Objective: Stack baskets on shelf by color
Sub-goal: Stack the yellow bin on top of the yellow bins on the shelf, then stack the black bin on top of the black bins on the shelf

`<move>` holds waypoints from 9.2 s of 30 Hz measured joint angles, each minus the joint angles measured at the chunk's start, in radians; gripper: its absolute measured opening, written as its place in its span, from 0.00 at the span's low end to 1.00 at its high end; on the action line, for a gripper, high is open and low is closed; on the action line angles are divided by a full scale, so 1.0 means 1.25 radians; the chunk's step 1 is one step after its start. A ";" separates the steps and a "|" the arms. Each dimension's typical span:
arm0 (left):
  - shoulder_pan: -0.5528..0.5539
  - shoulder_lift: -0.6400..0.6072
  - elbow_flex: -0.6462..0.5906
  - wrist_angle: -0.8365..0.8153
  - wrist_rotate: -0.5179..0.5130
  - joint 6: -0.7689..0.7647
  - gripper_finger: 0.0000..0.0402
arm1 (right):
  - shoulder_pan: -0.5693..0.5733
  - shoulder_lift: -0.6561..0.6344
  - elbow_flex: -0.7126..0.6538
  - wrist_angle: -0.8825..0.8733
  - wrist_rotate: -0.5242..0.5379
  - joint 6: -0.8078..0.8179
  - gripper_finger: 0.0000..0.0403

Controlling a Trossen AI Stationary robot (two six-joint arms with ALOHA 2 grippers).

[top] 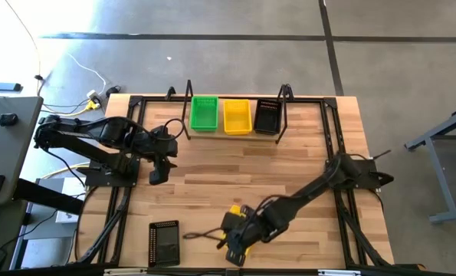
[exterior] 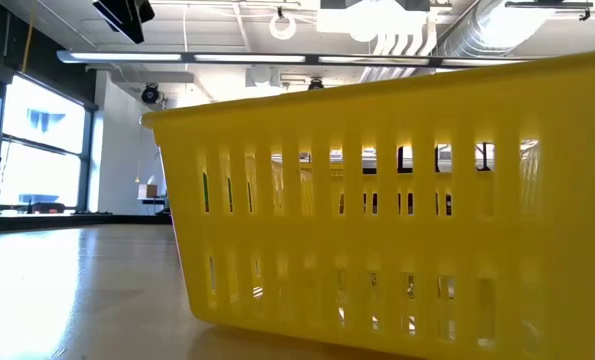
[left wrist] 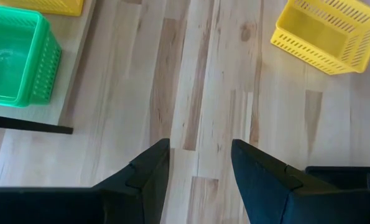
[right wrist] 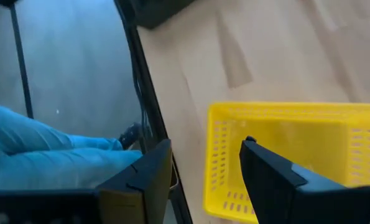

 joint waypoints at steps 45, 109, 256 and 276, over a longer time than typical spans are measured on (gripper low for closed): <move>0.000 0.001 0.000 -0.034 -0.007 0.003 0.40 | 0.038 0.188 0.000 -0.018 -0.082 0.120 0.04; 0.094 0.001 0.000 -0.032 -0.080 0.045 0.40 | -0.529 -0.276 -0.226 -0.167 0.183 -0.904 0.00; -0.759 0.446 0.000 0.023 -0.012 -1.591 0.40 | -0.265 -0.137 -0.082 -0.331 0.017 -0.496 0.29; -0.706 0.585 0.000 0.120 0.023 -1.596 0.40 | -0.265 -0.137 -0.082 -0.350 0.000 -0.516 0.29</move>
